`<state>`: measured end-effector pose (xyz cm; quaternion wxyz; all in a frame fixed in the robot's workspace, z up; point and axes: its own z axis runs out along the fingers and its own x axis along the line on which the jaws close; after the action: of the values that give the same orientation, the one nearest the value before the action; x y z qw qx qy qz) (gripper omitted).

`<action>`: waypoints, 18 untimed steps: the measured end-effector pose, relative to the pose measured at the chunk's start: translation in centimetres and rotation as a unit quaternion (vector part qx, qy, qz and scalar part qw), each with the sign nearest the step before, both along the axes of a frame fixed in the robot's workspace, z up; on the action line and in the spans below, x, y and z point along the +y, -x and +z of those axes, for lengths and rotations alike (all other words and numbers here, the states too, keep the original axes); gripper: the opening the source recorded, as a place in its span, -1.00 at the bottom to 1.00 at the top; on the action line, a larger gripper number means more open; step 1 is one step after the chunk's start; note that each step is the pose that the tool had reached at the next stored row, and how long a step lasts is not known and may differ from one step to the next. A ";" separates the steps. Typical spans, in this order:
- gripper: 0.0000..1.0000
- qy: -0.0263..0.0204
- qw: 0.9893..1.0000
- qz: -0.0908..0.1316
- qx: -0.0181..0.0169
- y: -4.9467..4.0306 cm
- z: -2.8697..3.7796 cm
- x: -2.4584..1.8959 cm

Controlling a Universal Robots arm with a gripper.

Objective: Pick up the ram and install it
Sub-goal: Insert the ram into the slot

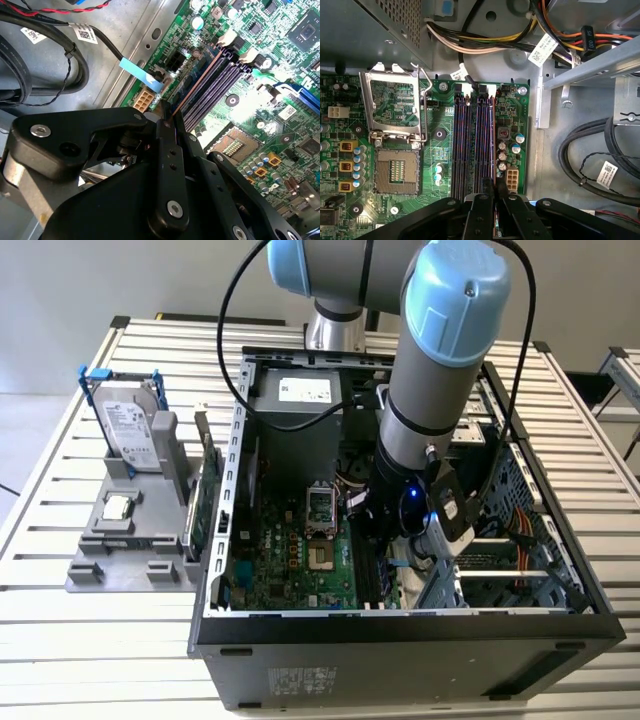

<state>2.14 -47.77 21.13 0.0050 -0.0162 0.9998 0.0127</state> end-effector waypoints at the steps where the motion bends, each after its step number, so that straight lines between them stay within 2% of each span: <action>1: -1.00 0.000 1.000 0.000 0.000 0.00 0.00 0.00; 5: -1.00 0.000 1.000 0.000 0.000 0.00 0.07 0.01; 8: -1.00 0.001 1.000 0.000 0.000 0.00 0.37 0.02; 18: -1.00 0.002 1.000 -0.003 0.000 0.41 0.41 0.01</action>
<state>1.73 -47.76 21.54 0.0049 -0.0130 0.9998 0.0111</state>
